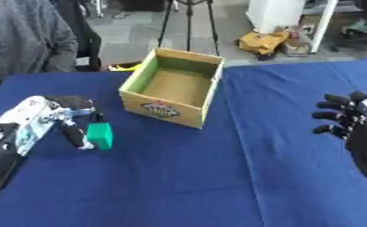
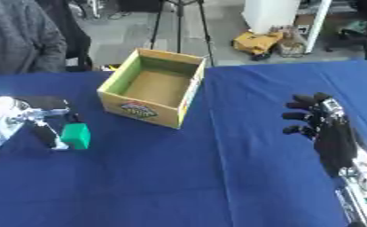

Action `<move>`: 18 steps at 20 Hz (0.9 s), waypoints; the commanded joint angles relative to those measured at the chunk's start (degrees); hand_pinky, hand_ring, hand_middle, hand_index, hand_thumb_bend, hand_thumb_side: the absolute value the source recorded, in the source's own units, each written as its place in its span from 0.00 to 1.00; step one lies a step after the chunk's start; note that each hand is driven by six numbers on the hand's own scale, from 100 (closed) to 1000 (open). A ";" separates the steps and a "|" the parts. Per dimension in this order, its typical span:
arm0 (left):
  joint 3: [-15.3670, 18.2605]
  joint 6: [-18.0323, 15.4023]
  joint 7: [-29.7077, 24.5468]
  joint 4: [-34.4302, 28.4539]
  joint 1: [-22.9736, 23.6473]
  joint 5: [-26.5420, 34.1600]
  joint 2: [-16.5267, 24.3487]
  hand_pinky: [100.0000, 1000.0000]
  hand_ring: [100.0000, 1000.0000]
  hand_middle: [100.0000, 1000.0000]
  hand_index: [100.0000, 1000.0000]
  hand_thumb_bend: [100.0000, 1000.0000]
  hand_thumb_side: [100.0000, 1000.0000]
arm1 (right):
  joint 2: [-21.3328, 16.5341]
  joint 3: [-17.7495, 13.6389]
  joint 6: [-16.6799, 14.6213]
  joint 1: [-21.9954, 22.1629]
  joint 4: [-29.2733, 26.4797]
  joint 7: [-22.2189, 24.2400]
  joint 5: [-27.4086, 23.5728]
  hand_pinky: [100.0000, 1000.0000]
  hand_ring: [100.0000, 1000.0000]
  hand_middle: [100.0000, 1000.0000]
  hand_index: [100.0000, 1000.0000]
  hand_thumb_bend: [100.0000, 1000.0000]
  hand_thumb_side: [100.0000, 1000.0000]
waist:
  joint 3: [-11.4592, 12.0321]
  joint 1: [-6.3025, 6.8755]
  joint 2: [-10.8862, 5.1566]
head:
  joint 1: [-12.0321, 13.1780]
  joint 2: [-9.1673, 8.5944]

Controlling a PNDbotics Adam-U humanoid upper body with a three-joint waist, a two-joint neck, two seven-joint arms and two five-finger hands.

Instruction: Pick up objects on the table and place them in the box.

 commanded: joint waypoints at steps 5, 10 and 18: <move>3.12 -1.94 5.42 -0.39 -0.30 -6.88 -0.98 0.39 0.40 0.42 0.53 0.12 0.16 | -0.83 -0.23 -0.09 -0.97 -0.72 0.10 0.00 0.52 0.69 0.69 0.82 0.00 1.00 | -0.03 -0.24 -0.51 | -0.12 -0.65; 5.05 -4.14 9.41 -3.15 -0.23 -11.39 -0.78 0.36 0.33 0.34 0.45 0.00 0.18 | -0.88 -0.32 -0.11 -0.92 -0.71 0.05 0.03 0.52 0.69 0.69 0.82 0.00 1.00 | 0.00 -0.24 -0.56 | -0.25 -0.68; 7.93 -4.77 8.87 -11.58 -6.02 -6.26 1.41 0.40 0.35 0.37 0.48 0.00 0.22 | -1.01 -0.13 -0.06 -0.80 -0.60 0.24 0.09 0.52 0.69 0.69 0.82 0.00 1.00 | -0.16 -0.02 -0.85 | 0.01 -0.61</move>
